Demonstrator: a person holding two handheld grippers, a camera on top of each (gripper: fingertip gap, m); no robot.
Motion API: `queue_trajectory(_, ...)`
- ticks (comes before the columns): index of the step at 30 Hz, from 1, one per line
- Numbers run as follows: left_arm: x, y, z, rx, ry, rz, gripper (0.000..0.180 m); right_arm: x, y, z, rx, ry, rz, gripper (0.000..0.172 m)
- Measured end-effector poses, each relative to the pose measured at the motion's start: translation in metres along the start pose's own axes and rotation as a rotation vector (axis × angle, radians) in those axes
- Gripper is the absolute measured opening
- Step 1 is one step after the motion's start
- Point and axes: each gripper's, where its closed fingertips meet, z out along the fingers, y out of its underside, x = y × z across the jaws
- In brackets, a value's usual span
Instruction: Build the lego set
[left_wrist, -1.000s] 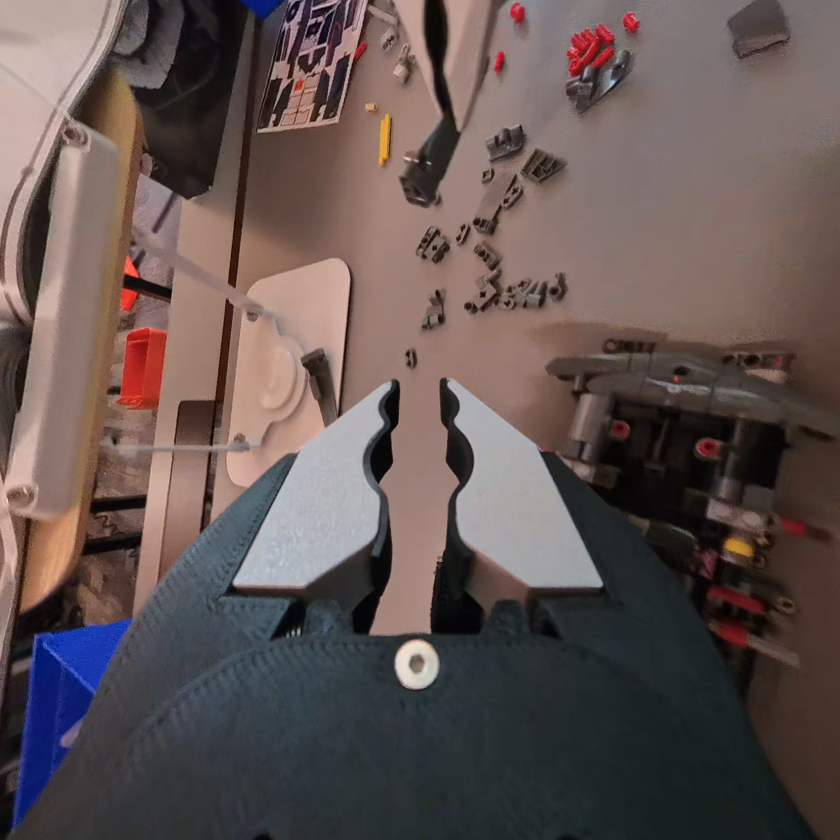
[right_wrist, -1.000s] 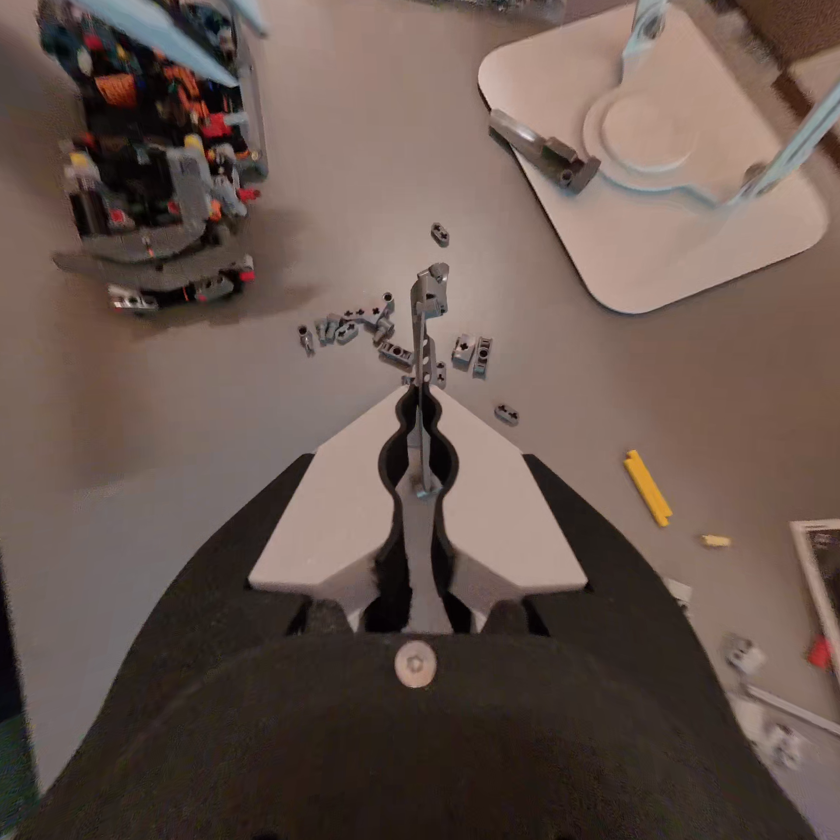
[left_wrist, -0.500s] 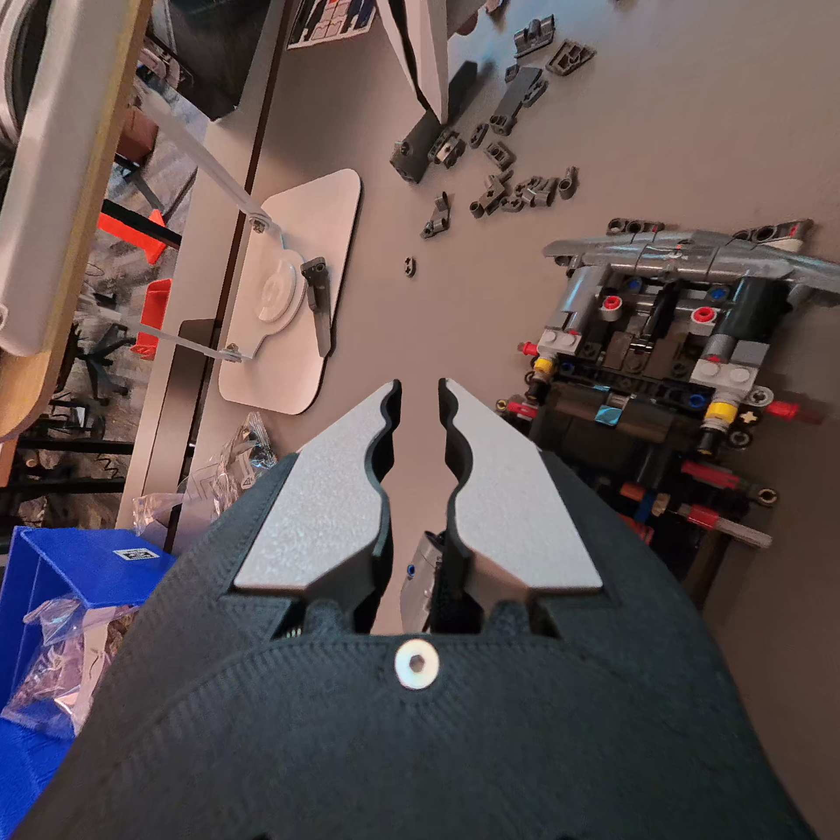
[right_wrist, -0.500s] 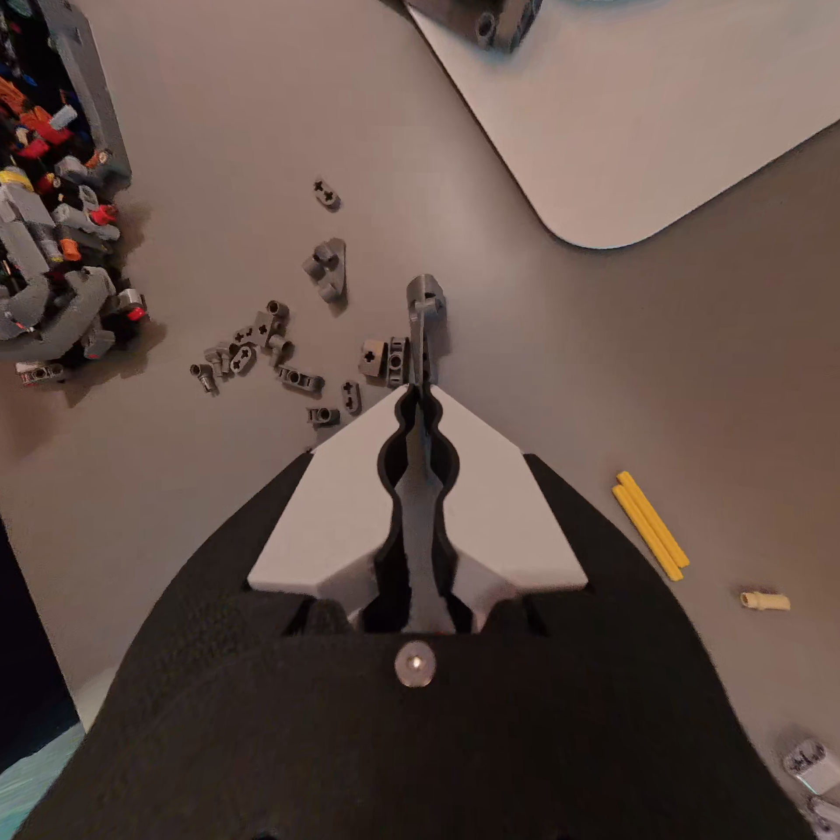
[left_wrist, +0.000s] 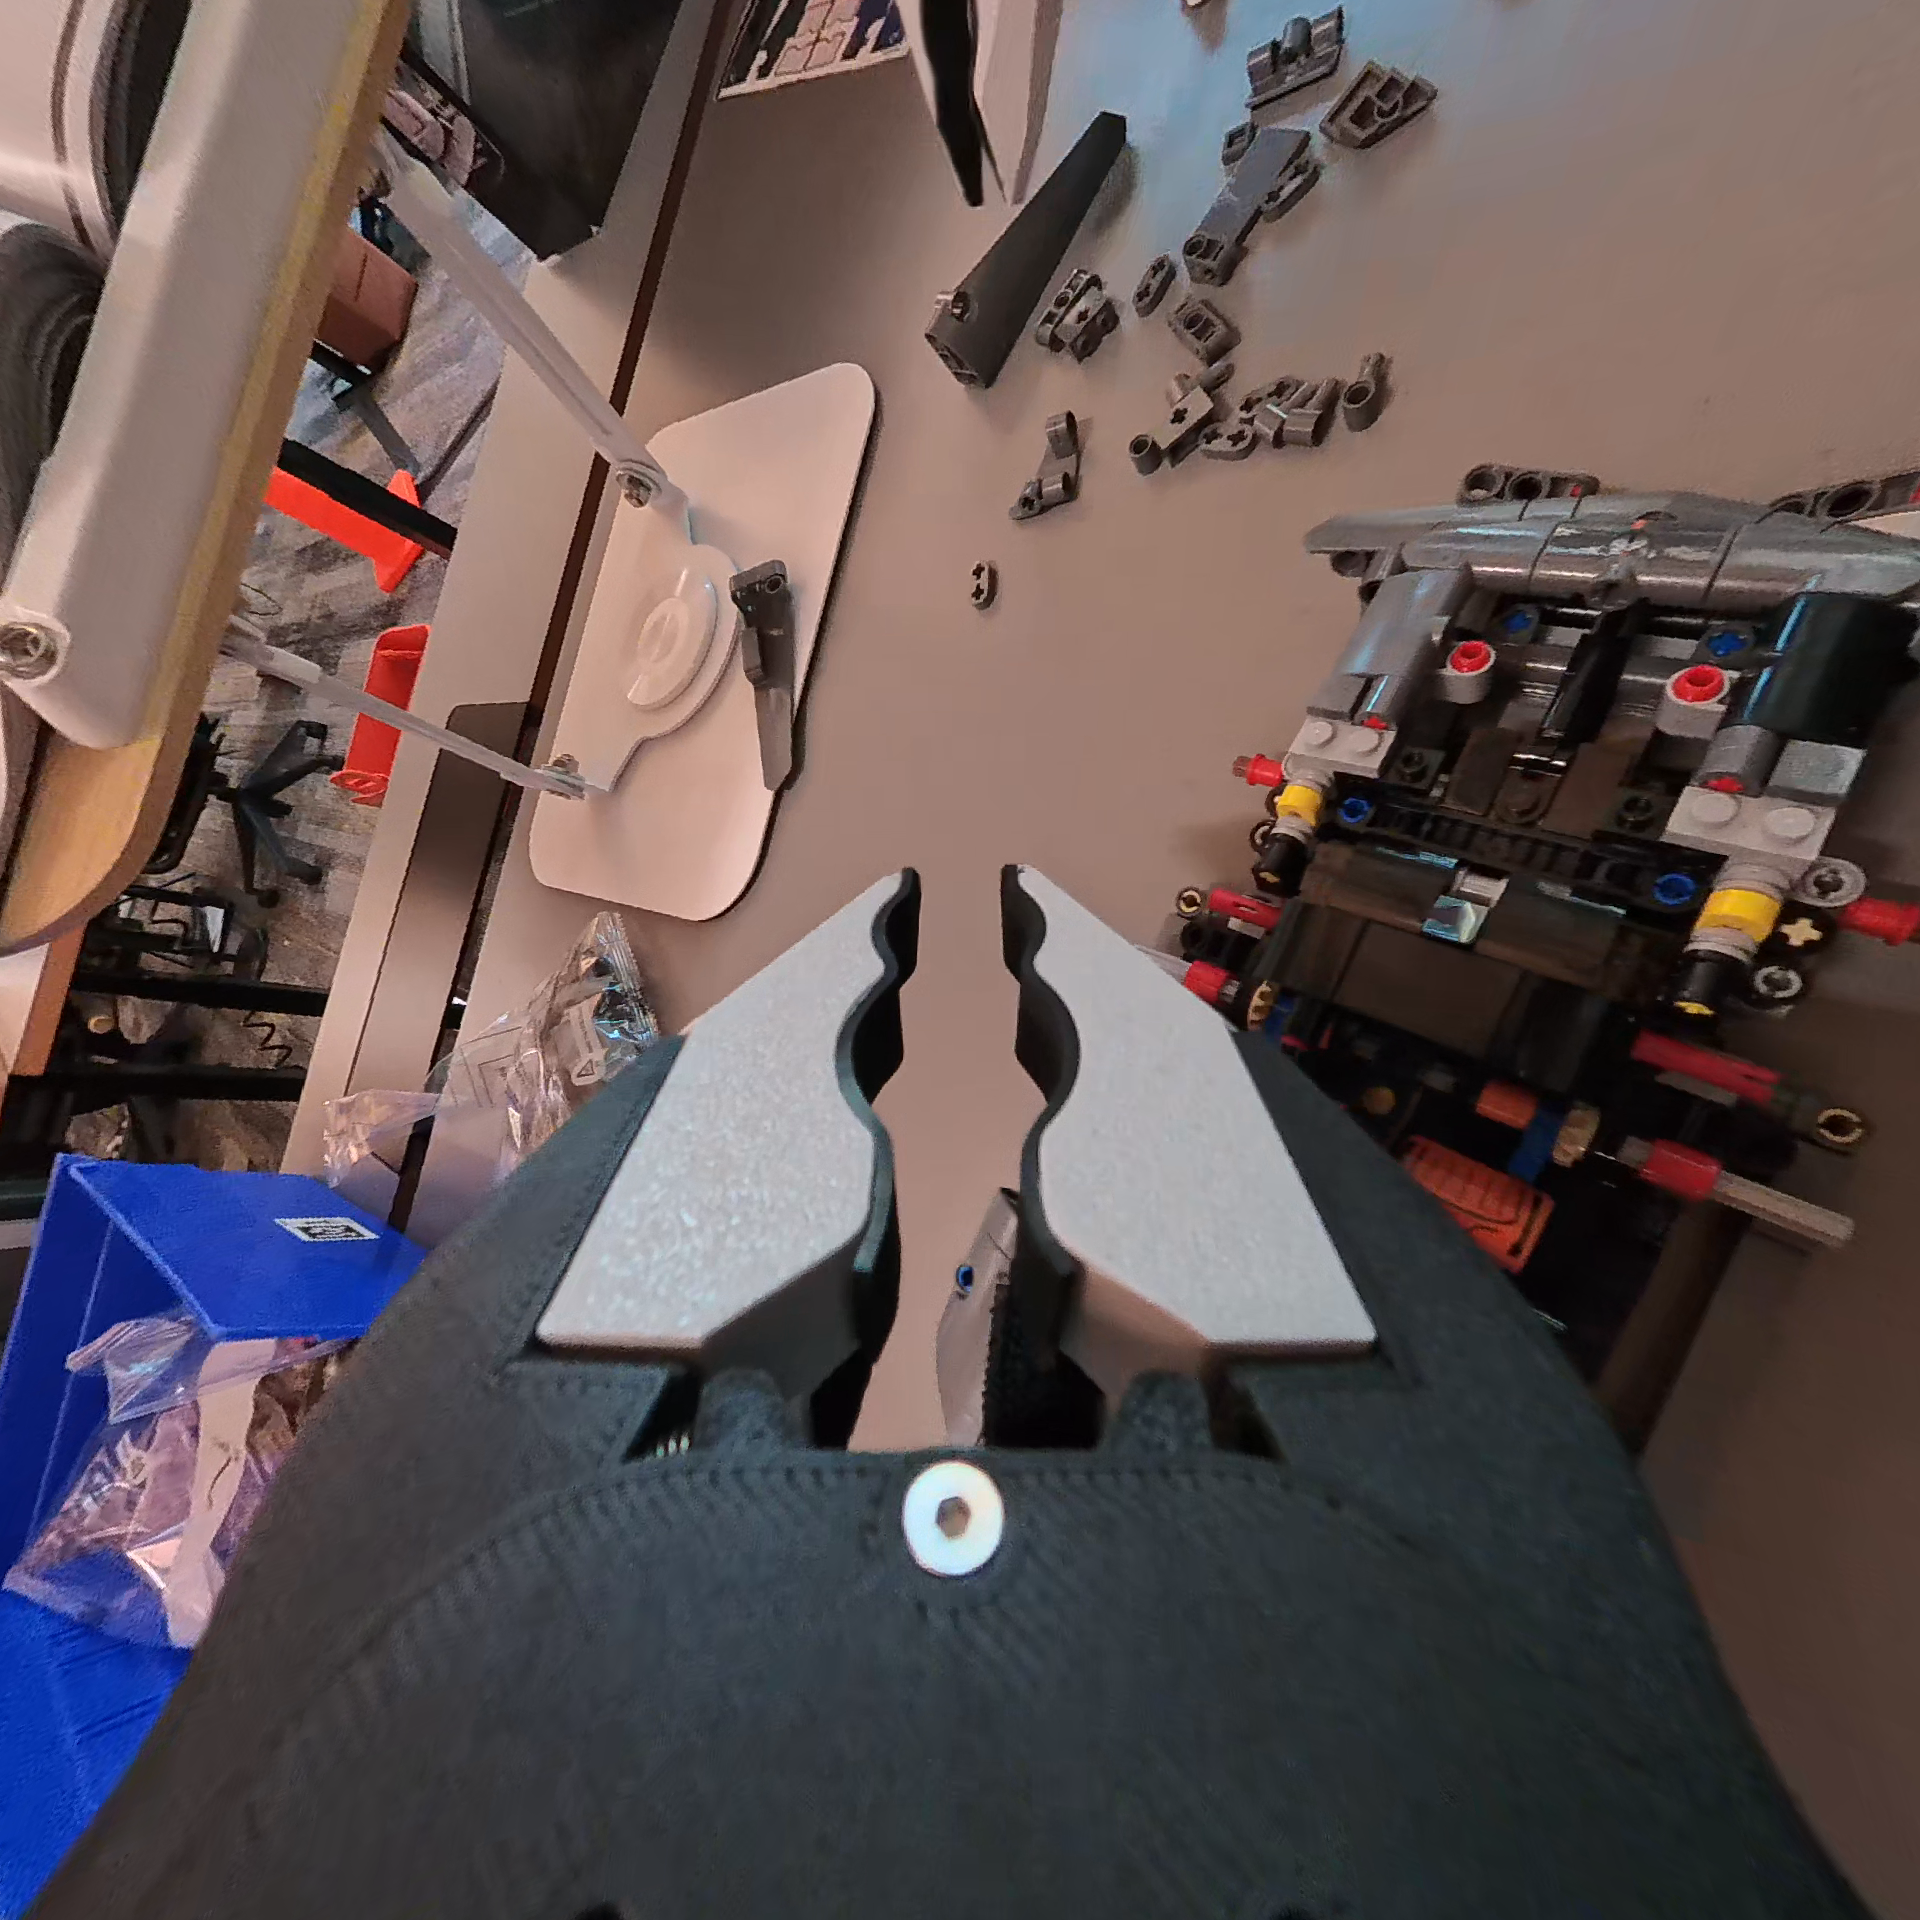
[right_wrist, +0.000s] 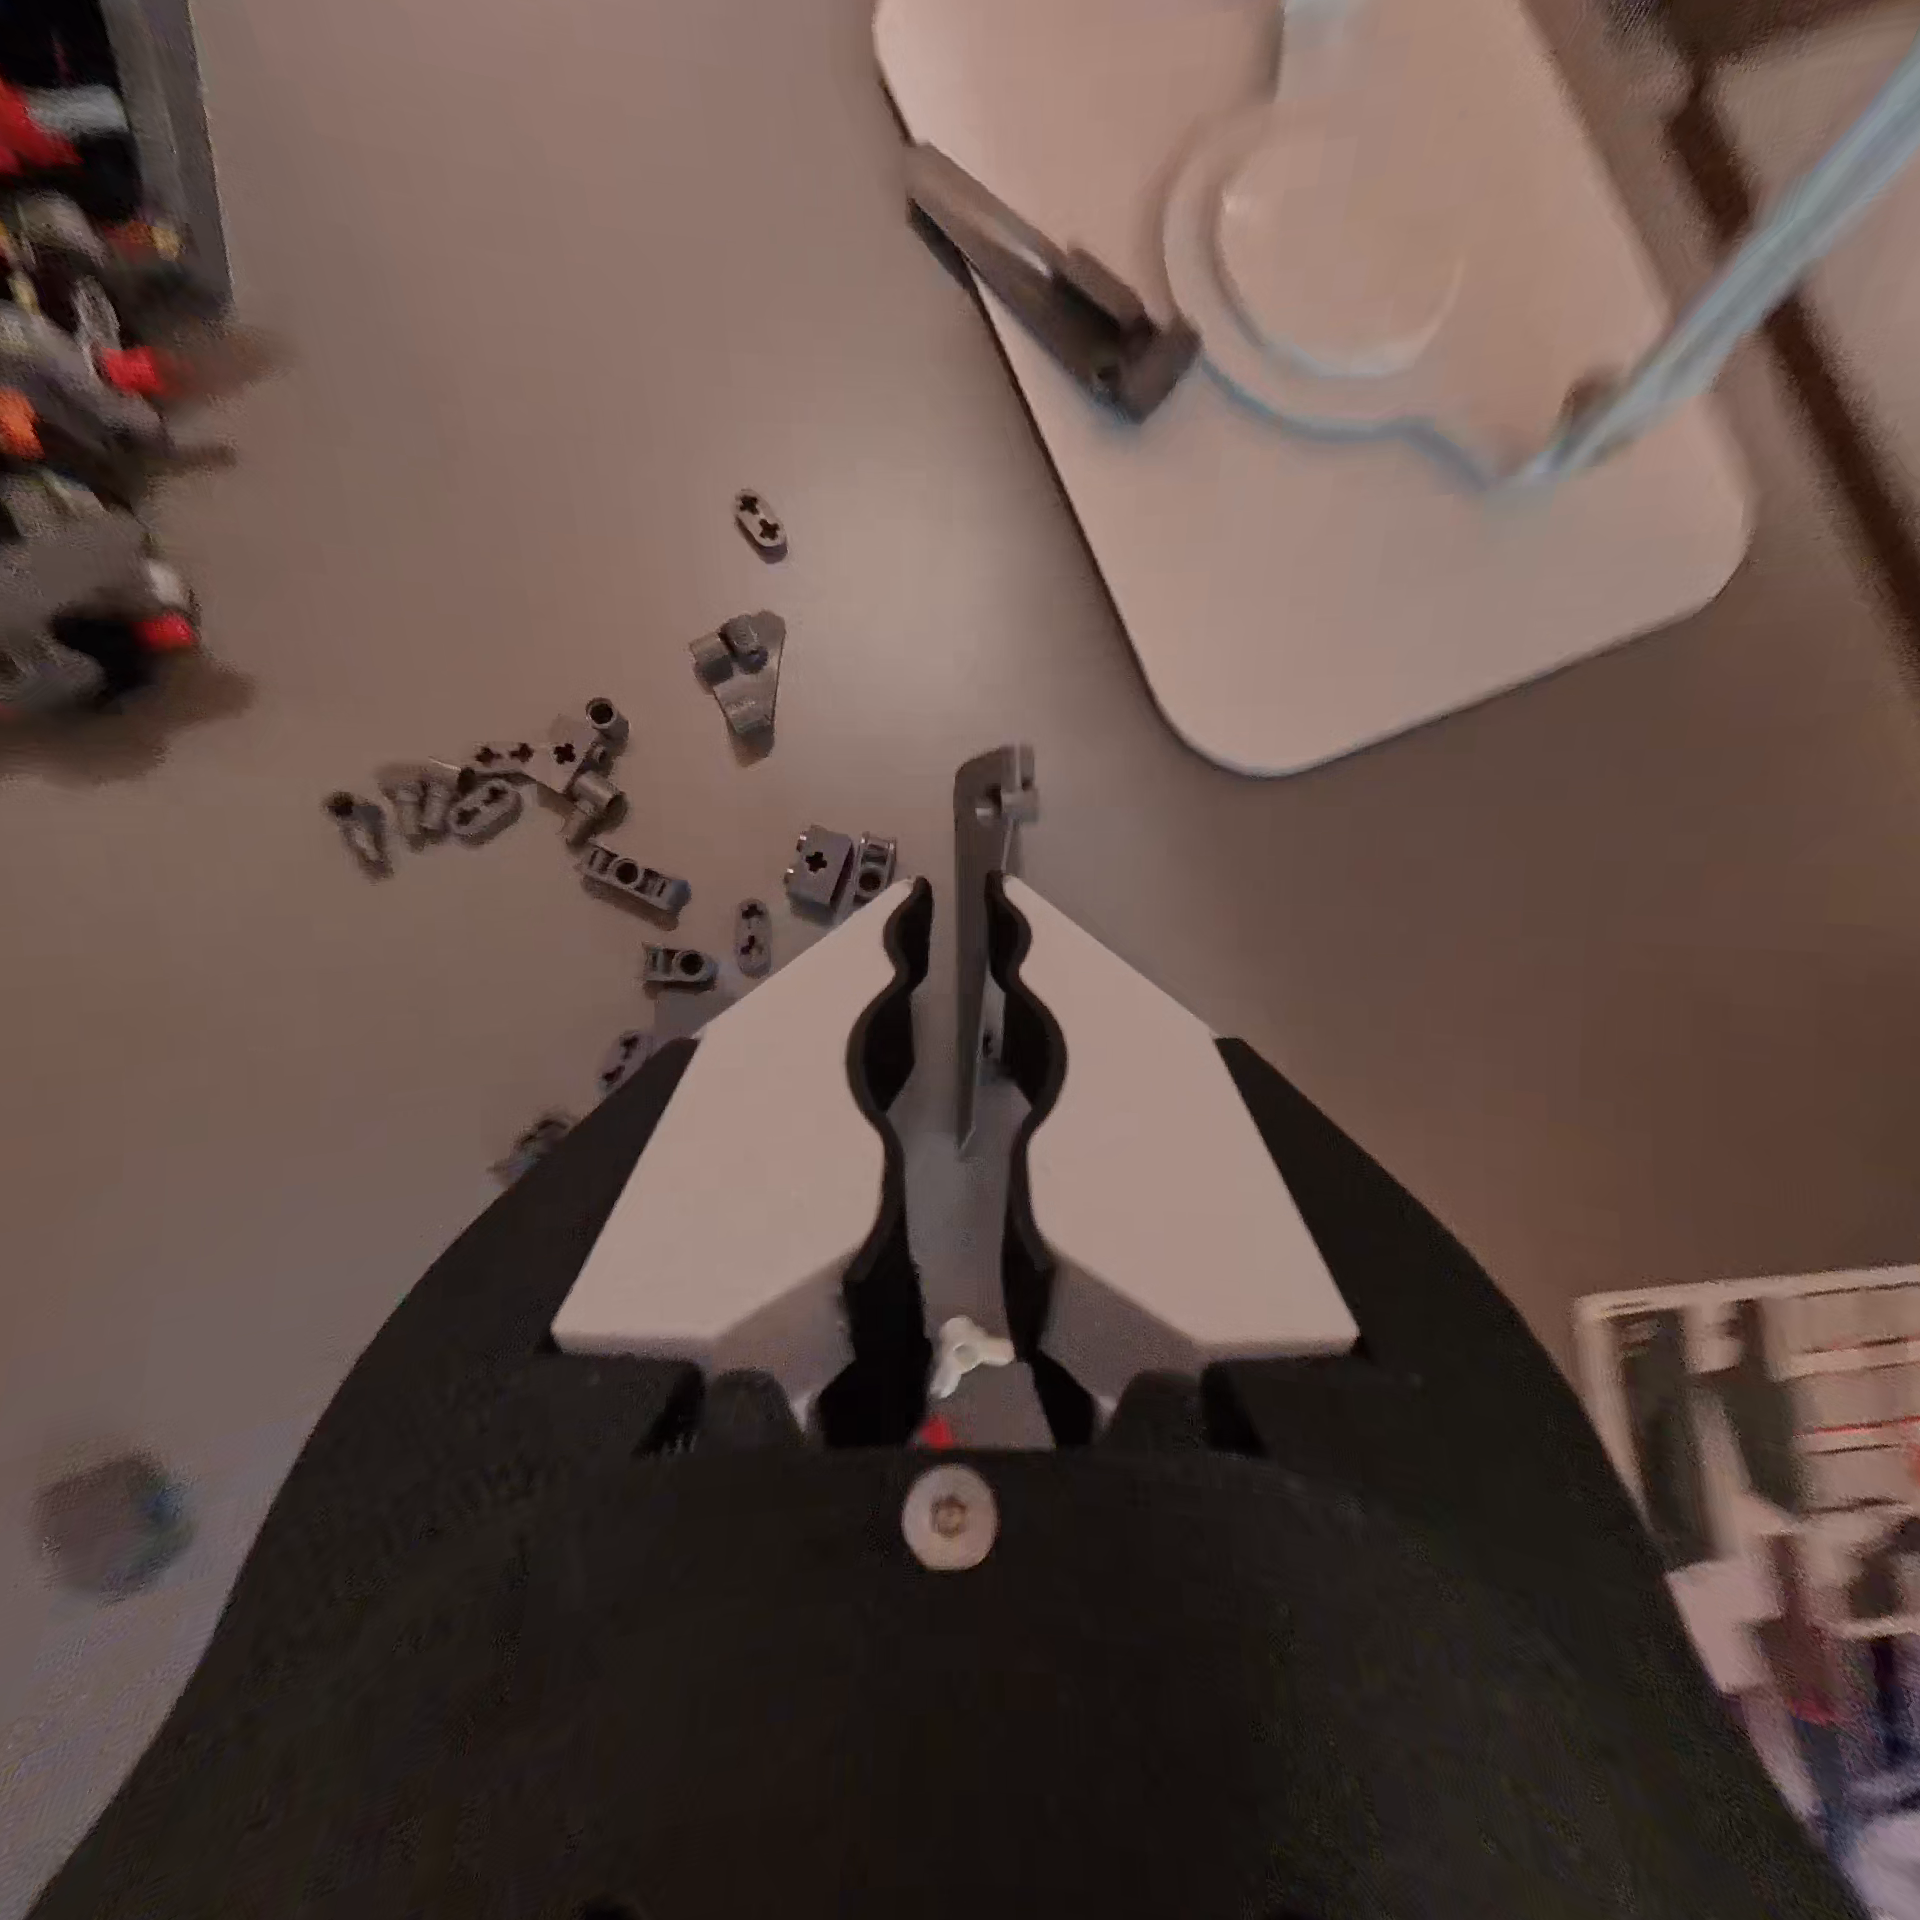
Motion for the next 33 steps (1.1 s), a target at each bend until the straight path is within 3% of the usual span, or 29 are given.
queue_trajectory(3, -0.001, -0.001, 0.000, 0.005, -0.012, 0.007, 0.013, -0.001, -0.005, 0.005, -0.008, 0.151, -0.247, 0.000)
queue_trajectory(5, -0.002, 0.000, 0.000, 0.005, -0.018, 0.012, 0.013, 0.005, 0.000, 0.014, -0.045, 0.221, -0.319, 0.000)
queue_trajectory(13, -0.001, 0.005, 0.003, -0.014, -0.029, 0.042, 0.013, 0.021, 0.002, 0.014, 0.022, 0.177, -0.143, 0.000)
queue_trajectory(25, -0.003, 0.009, 0.007, -0.026, -0.048, 0.053, 0.012, 0.047, -0.003, -0.003, 0.034, 0.311, -0.178, 0.000)
queue_trajectory(29, -0.004, 0.010, 0.007, -0.027, -0.055, 0.052, 0.012, 0.032, -0.007, -0.034, 0.095, 0.288, -0.154, 0.000)
queue_trajectory(33, -0.005, 0.012, 0.007, -0.026, -0.056, 0.045, 0.012, -0.017, -0.003, -0.060, 0.106, 0.245, -0.258, 0.000)
